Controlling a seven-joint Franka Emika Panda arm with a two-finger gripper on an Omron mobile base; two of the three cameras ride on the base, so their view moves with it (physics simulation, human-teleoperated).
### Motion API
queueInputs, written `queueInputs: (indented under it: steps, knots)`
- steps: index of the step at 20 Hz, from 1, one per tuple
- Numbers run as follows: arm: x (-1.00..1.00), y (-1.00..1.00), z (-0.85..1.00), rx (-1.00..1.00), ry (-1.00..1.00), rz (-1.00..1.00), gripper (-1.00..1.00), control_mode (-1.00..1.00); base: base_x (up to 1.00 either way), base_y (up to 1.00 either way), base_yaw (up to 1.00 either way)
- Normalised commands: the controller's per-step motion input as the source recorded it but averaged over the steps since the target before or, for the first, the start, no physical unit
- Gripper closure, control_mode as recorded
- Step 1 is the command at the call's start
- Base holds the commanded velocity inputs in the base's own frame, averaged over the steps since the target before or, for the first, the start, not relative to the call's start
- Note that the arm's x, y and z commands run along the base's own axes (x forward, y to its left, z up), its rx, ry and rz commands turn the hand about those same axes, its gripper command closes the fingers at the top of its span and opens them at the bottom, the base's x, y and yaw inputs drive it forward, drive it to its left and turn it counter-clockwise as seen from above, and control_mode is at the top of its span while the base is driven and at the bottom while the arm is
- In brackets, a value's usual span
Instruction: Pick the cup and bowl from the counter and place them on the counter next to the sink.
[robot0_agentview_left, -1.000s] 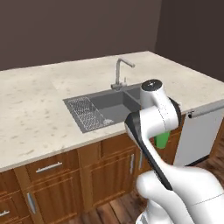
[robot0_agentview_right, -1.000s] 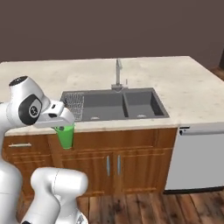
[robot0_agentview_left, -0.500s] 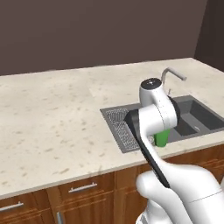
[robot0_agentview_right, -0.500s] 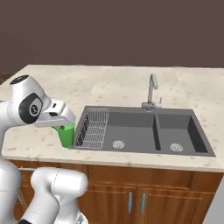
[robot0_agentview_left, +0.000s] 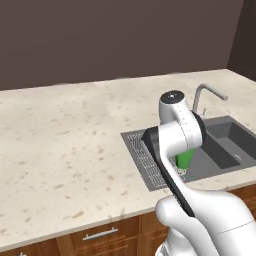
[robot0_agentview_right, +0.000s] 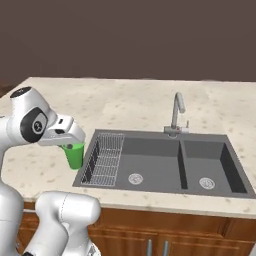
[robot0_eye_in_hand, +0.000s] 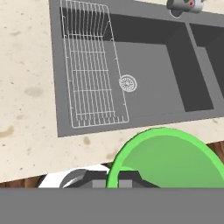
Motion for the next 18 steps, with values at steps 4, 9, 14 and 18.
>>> queueInputs:
  steps: [4,9,14,18]
  knots:
    - [0.0,0.0,0.0,0.0,0.0,0.0,1.0,1.0,0.45,0.16,0.17]
    - [0.0,0.0,0.0,0.0,0.0,0.0,1.0,1.0,0.0,0.02,0.01]
    - [0.0,0.0,0.0,0.0,0.0,0.0,1.0,1.0,0.0,0.0,0.0]
    - [0.0,0.16,-0.08,0.0,0.0,0.06,1.0,-1.0,0.0,0.0,0.0]
